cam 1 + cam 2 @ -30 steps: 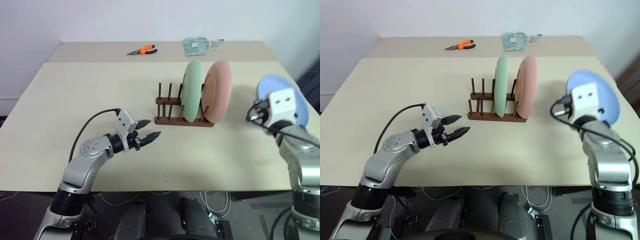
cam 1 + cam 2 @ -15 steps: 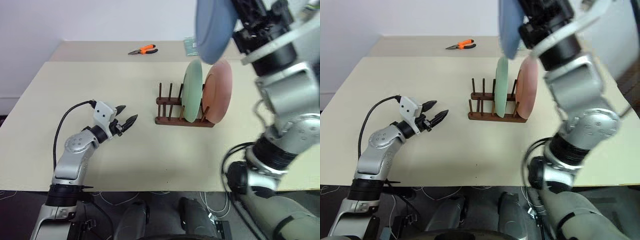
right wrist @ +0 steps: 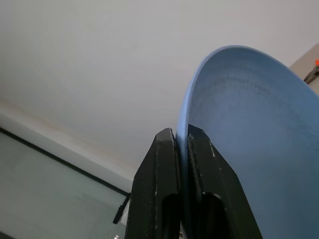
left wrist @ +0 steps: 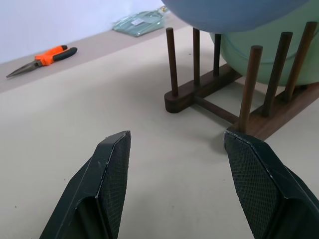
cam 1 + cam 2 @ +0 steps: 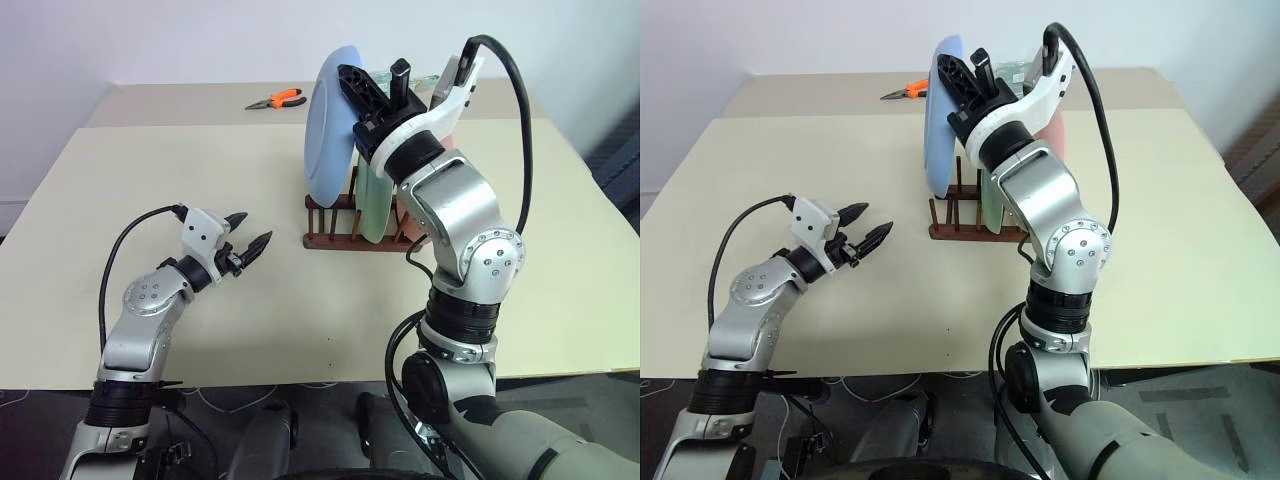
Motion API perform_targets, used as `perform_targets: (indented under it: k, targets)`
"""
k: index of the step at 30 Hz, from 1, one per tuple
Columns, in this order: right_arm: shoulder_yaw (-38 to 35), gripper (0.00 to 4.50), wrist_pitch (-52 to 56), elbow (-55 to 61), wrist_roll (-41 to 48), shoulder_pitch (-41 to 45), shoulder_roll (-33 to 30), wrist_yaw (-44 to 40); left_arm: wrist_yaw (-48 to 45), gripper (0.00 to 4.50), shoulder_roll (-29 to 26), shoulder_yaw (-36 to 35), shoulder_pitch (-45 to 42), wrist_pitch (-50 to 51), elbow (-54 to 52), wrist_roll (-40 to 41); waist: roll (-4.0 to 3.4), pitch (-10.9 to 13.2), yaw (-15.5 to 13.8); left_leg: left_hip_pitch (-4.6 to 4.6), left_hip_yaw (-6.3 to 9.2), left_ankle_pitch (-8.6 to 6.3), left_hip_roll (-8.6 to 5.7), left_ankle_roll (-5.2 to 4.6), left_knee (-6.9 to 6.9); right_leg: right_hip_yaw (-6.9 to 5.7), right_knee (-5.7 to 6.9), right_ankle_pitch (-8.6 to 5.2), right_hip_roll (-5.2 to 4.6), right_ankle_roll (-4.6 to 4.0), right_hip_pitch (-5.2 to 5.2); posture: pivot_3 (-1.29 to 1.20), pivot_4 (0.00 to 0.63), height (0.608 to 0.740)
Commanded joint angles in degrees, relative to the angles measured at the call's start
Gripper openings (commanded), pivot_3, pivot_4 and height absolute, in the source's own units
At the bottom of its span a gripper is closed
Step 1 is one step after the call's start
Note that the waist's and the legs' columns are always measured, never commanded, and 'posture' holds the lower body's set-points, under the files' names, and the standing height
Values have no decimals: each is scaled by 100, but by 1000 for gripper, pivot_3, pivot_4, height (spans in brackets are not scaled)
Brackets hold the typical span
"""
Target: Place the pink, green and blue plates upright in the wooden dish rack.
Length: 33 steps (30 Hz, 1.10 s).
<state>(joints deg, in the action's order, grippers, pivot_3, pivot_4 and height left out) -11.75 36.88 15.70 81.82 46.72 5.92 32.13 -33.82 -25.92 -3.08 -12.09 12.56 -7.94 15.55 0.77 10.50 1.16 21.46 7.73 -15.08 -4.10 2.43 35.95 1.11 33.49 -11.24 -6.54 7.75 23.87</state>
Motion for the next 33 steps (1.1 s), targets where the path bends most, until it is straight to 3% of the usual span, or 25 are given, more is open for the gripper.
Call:
perform_targets:
  k: [1, 4, 7, 13, 18, 22, 25, 28, 33]
  targets:
    - [107, 11, -87, -65, -116, 10, -3, 10, -96, 3072, -86, -83, 34, 51, -285, 105, 0, 0, 0, 0, 0, 0, 1, 0, 0, 0, 0, 0, 1, 0, 0, 0, 150, 740]
    - [159, 11, -125, -382, -445, 27, -44, -102, -209, 3072, -87, -73, 84, 124, -358, 195, 0, 0, 2, -1, -2, 0, 2, 0, 0, 1, 1, 0, 3, -1, 0, 0, 150, 740]
    - [187, 962, -134, -544, -686, 84, -83, -303, -226, 3072, -69, -64, 90, 177, -399, 222, -1, 1, 1, 0, -2, 0, 2, 0, 0, 1, 0, 0, 3, -1, 1, 0, 150, 740]
    - [644, 3987, 13, -274, -1733, 483, -874, -1506, -229, 3072, -60, -31, 127, 254, -468, 205, -2, 1, 1, 1, -5, 0, 2, 0, 1, 1, -1, 0, 3, 0, 1, 0, 150, 740]
    - [980, 3987, -73, 718, -2740, 477, -2472, -3273, -225, 3072, -61, 9, 143, 298, -502, 164, 1, 0, -30, 5, -4, 0, 2, 0, 1, 0, -8, -2, 3, 2, -2, 0, 150, 740]
    - [-661, 3987, 56, 1036, -2815, -1085, -4477, -4489, -245, 3072, -163, -156, 194, 167, -238, 114, 30, -11, -146, 4, 8, -4, 0, -6, 7, -18, -40, -12, -3, -1, -36, 0, 150, 740]
    - [-1362, 3987, -75, 758, -3213, -2379, -5246, -5259, -227, 3072, -228, -231, 193, 62, -20, 53, 22, -5, -170, 1, -17, -8, -4, -12, 12, -6, -47, -23, -18, -1, -38, 0, 150, 740]
    - [-1574, 3987, -410, 389, -3879, -3788, -5619, -6060, -257, 3072, -309, -328, 192, -93, 252, 14, 26, -8, -171, -4, -21, -9, 3, -13, 8, -6, -41, -31, -15, 13, -37, 0, 150, 740]
    - [-1007, 3987, -1229, -300, -4963, -4510, -5650, -6772, -242, 3072, -362, -357, 315, -204, 334, -52, 3, -1, -65, -8, -43, -9, 5, -13, 17, 11, -37, -29, -17, 10, -34, 0, 150, 740]
